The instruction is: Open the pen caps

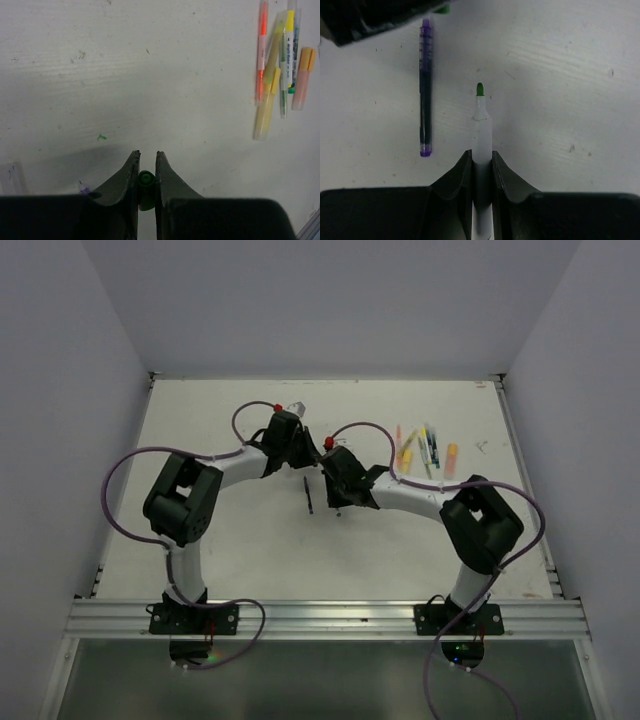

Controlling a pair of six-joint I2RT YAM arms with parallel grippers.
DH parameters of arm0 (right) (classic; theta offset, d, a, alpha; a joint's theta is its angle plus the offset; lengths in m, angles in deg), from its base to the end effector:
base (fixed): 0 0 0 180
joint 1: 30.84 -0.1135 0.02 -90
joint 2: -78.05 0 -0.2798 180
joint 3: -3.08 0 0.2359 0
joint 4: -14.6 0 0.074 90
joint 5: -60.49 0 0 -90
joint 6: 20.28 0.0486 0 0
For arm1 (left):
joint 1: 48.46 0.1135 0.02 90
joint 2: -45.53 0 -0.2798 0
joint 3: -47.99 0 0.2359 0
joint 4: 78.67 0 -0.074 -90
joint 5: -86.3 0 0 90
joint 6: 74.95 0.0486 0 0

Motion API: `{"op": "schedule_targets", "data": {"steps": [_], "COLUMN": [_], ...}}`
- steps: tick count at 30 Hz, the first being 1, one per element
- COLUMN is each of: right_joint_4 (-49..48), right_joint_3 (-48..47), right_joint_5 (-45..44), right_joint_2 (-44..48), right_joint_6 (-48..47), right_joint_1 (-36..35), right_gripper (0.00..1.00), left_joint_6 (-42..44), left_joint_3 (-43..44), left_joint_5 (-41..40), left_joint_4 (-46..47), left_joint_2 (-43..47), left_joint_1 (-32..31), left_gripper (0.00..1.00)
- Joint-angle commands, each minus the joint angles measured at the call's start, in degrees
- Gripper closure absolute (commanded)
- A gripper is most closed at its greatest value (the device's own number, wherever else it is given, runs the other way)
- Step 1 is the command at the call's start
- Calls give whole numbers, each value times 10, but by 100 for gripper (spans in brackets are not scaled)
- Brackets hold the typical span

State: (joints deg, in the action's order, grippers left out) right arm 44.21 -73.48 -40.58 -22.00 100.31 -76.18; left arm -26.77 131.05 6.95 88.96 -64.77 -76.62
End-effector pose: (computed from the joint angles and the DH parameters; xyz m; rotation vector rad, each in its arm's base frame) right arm 0.2584 0.2483 0.1977 -0.2408 2.4902 0.3222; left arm 0.3666 -0.2064 0.1903 -0.1804 2.3881 -0.8282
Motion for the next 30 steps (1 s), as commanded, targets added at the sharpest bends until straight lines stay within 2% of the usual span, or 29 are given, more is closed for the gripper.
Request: {"op": "schedule_targets", "data": {"steps": [1,4,9,16,19,20,22,23,25,26,30], "right_joint_4": [-19,-7,-28,-37,-28,-32,-40,-45,-39,-35,-36], "right_joint_3": [-53,-75,-49,-30,-37,-32,-23,-19,-26,-38,-51], "right_joint_5": [11,7,17,19,12,12,16,21,26,25,20], "right_joint_2": [-39,-58,-57,-46,-47,-46,-44,-45,-59,-65,-78], "right_joint_6": [-24,-45,-42,-40,-52,-53,-48,-47,-54,-63,-69], "right_joint_1": [5,6,8,24,28,29,29,31,31,31,32], "right_gripper": [98,97,97,94,91,90,89,89,87,86,81], "left_joint_6": [27,31,24,3,6,4,3,3,17,19,25], "left_joint_3": [33,47,41,18,18,15,-6,-12,-15,-18,-62], "left_joint_5": [-18,-26,-23,-48,-58,-62,-85,-92,-126,-134,-164], "left_joint_4": [-3,-14,3,2,-7,-5,-2,2,-16,-20,-10], "left_joint_2": [-23,-47,-68,-43,-7,23,60,92,119,146,209], "left_joint_1": [-1,-1,-1,-2,-2,-2,-2,-3,-2,-2,-3], "left_gripper": [87,84,77,67,59,52,45,36,28,21,9]}}
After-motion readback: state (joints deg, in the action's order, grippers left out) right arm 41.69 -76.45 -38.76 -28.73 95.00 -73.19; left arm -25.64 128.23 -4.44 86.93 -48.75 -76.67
